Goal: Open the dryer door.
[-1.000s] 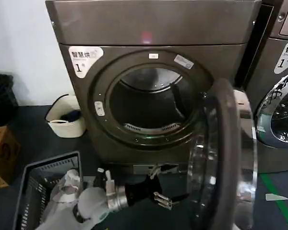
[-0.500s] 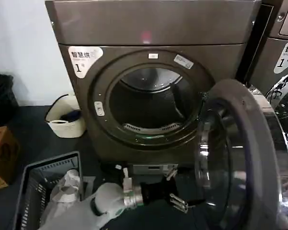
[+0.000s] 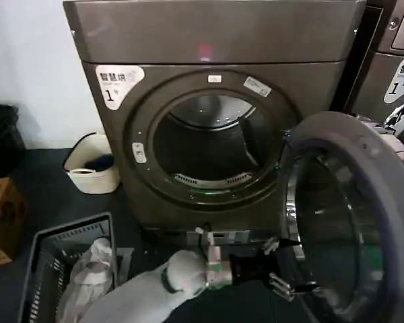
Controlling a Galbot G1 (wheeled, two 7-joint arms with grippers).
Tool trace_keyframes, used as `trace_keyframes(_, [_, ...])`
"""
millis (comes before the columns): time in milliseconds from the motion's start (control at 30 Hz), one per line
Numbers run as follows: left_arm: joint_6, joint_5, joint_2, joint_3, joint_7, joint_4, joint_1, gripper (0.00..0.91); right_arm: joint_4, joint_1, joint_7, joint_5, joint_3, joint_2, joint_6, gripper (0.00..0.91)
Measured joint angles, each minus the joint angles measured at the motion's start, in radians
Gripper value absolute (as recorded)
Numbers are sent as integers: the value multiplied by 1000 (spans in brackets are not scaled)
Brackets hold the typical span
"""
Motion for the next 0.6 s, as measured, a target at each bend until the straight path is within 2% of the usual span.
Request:
trace_keyframes(233, [3, -4, -82, 34, -7, 76, -46, 907, -24, -13, 5, -54, 53, -19, -37, 907])
trace_keyframes(600, [13, -14, -191, 58, -26, 180, -102, 907, -26, -46, 14, -120, 127, -23, -44, 907])
